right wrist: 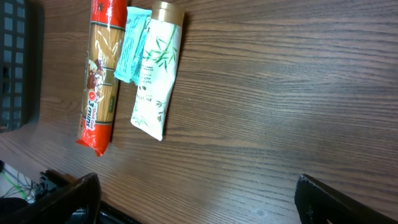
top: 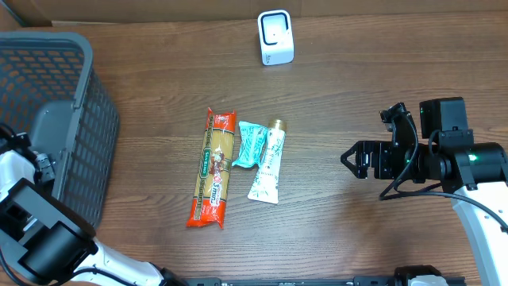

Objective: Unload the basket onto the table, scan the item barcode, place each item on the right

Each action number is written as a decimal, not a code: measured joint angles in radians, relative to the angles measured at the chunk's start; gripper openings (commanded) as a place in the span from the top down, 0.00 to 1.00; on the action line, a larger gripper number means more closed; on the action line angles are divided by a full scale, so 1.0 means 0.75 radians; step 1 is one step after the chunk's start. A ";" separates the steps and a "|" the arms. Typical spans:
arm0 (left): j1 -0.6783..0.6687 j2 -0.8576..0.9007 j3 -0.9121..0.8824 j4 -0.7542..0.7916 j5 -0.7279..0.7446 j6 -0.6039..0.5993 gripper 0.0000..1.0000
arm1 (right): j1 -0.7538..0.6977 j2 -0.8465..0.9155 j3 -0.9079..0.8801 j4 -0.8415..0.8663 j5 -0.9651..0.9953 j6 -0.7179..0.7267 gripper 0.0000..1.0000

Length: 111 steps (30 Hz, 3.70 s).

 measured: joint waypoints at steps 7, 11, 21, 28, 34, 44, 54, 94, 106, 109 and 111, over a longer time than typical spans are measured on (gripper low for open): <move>0.015 0.003 -0.023 0.018 -0.005 -0.035 0.63 | 0.000 0.000 0.000 0.011 0.000 0.000 0.00; 0.014 0.003 -0.036 0.016 0.008 -0.057 0.91 | 0.000 0.000 0.000 0.014 0.000 0.001 0.00; -0.066 -0.010 -0.032 -0.010 -0.039 -0.063 0.96 | 0.000 0.000 0.000 0.015 0.001 -0.001 0.00; -0.222 -0.057 -0.015 -0.105 0.026 -0.123 0.96 | 0.000 -0.001 0.000 0.011 0.000 0.000 0.00; -0.275 -0.183 0.157 -0.244 0.120 -0.271 0.96 | 0.000 0.000 0.000 0.009 0.000 0.000 0.00; -0.273 -0.671 0.518 -0.332 0.459 -0.472 0.96 | 0.000 0.000 0.000 0.009 0.000 0.000 0.00; -0.459 -0.886 0.532 -0.859 0.885 -0.713 0.96 | 0.000 0.000 0.000 0.011 0.001 0.001 0.00; -1.242 -0.161 -0.024 -0.787 0.527 -0.725 0.13 | 0.000 0.000 0.000 0.027 -0.041 0.002 0.01; -1.240 -0.344 0.791 -1.044 0.576 -0.725 0.00 | 0.160 0.138 0.000 0.300 -0.131 0.157 0.07; -1.240 -0.435 0.875 -1.051 0.646 -0.725 0.00 | 0.235 0.279 0.000 0.442 -0.129 0.207 0.07; -1.240 -0.489 0.895 -1.057 0.692 -0.725 0.00 | 0.278 0.389 0.000 0.522 -0.125 0.235 0.09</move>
